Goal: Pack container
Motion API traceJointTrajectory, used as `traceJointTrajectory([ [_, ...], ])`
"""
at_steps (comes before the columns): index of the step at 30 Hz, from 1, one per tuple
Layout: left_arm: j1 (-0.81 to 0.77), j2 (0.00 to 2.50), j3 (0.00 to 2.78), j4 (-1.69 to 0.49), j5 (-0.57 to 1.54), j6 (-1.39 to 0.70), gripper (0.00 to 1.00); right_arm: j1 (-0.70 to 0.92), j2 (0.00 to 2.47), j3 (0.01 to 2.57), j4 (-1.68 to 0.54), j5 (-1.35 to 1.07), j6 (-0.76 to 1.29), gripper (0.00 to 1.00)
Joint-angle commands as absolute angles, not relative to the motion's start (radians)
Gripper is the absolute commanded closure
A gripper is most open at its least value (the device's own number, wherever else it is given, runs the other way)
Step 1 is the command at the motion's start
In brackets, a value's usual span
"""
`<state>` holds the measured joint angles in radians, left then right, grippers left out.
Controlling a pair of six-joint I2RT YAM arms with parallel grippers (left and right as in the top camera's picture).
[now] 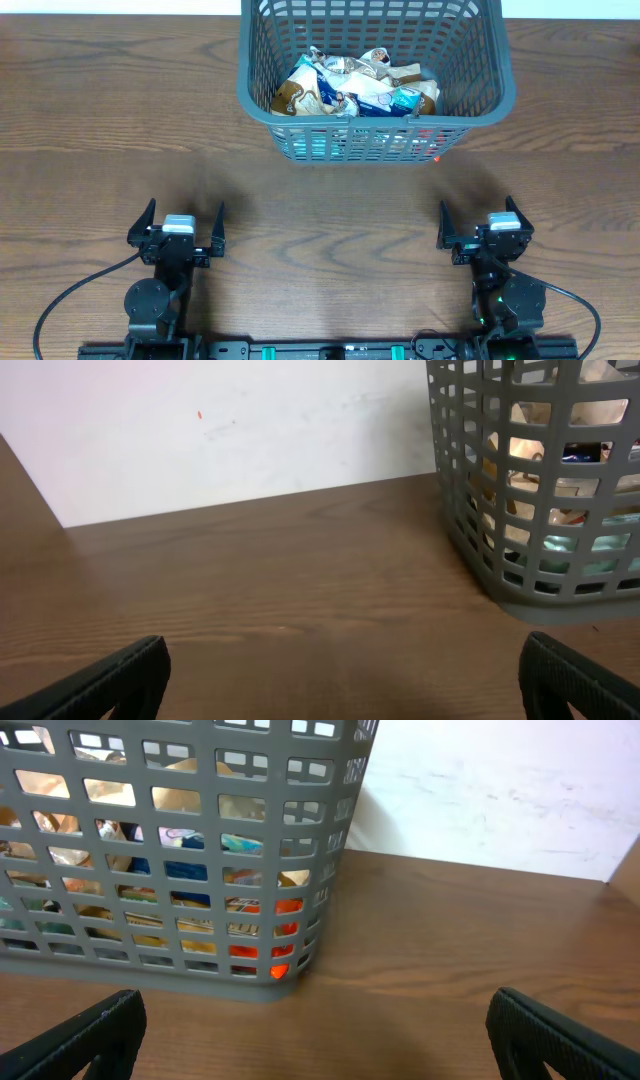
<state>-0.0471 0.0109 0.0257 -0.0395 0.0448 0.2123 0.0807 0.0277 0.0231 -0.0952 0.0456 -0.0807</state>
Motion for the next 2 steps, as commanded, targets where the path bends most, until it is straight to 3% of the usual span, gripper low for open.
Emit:
traceJointTrajectory([
  [1, -0.051, 0.004, 0.004, -0.07, 0.014, 0.204, 0.01, 0.073, 0.02, 0.018, -0.097, 0.052, -0.091, 0.01],
  [2, -0.051, 0.004, 0.004, -0.07, 0.014, 0.204, 0.02, 0.073, 0.02, 0.018, -0.097, 0.052, -0.091, 0.01],
])
